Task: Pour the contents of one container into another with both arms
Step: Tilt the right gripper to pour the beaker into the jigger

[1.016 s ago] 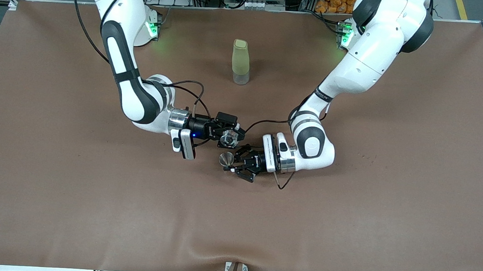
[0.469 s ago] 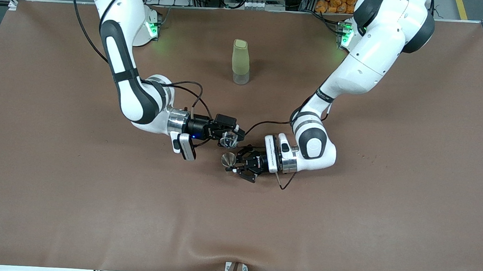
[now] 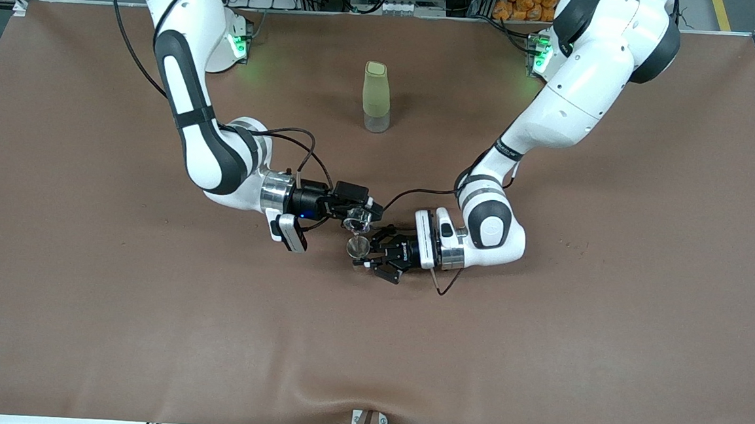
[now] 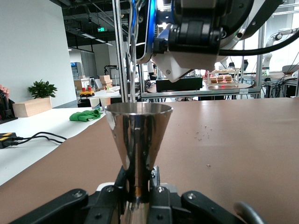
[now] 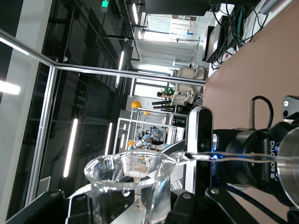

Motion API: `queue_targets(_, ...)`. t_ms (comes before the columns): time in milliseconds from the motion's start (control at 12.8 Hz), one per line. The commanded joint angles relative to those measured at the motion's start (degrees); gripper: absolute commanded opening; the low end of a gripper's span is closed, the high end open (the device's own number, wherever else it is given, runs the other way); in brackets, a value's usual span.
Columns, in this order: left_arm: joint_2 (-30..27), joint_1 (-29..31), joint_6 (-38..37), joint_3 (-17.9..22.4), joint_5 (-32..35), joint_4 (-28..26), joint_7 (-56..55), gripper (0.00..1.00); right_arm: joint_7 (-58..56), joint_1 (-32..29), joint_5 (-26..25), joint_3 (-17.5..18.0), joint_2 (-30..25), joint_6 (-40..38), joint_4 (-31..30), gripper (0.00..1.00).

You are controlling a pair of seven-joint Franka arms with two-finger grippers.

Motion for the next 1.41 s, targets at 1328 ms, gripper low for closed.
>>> queue_targets(1328,-0.4,0.3,-1.0,-0.3,-2.0,-0.3,1.0,0.00,17.2,-1.1,1.2,1.5,-0.3,-0.1,0.9,0.00)
